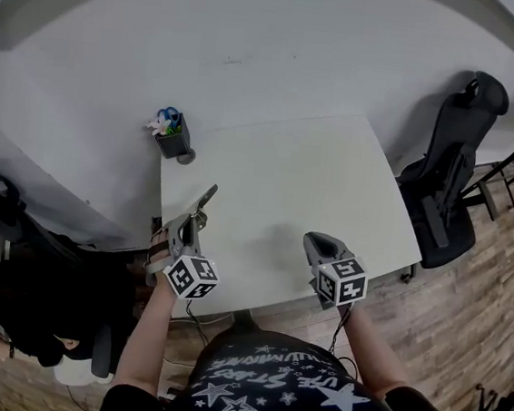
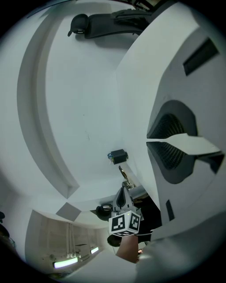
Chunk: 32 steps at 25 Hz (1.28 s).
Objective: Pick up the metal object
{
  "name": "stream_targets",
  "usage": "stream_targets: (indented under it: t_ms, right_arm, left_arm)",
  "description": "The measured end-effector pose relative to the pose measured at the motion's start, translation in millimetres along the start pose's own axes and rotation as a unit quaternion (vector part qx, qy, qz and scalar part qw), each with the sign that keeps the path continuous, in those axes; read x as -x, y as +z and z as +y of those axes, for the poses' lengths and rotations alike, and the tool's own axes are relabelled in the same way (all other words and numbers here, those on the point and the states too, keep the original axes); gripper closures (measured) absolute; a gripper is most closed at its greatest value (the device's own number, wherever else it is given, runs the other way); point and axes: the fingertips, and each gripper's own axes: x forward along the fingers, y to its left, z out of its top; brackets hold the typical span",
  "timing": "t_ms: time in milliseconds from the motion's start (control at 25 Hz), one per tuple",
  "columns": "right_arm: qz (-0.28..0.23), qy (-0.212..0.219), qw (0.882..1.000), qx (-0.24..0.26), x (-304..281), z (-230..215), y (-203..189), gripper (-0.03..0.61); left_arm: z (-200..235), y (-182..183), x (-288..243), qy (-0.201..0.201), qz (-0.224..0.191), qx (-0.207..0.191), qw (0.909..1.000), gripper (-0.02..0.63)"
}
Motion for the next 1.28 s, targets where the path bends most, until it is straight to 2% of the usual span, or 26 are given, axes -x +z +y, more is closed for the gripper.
stream_targets:
  t_ms: [240,520,760,960,1280]
  right_arm:
    - [-0.01,0.015,1.0,-0.003,49.4,7.0,-16.2,0.526]
    - [-0.016,0.034,0.999,0.007,111.5,21.9,-40.6,0.526]
    - [-0.016,0.045,0.999,0.018,164.6,35.7,-67.0,0.526]
    - [-0.011,0.051,0.998,0.026,199.7,41.6,-93.4,0.526]
    - [-0.006,0.061,0.998,0.033,244.6,50.1,-124.4,0.526]
  left_arm:
    - [-14.6,3.0,63.2,0.007,0.007,0.085,0.9964,0.589]
    - [-39.6,2.6,138.1,0.027,0.017,0.131,0.9909,0.589]
    - [-72.2,2.5,198.7,0.029,0.021,0.175,0.9839,0.589]
    - [-104.6,1.4,238.5,0.028,0.026,0.197,0.9797,0.589]
    - [-146.8,-9.1,300.0,0.027,0.045,0.265,0.9628,0.589]
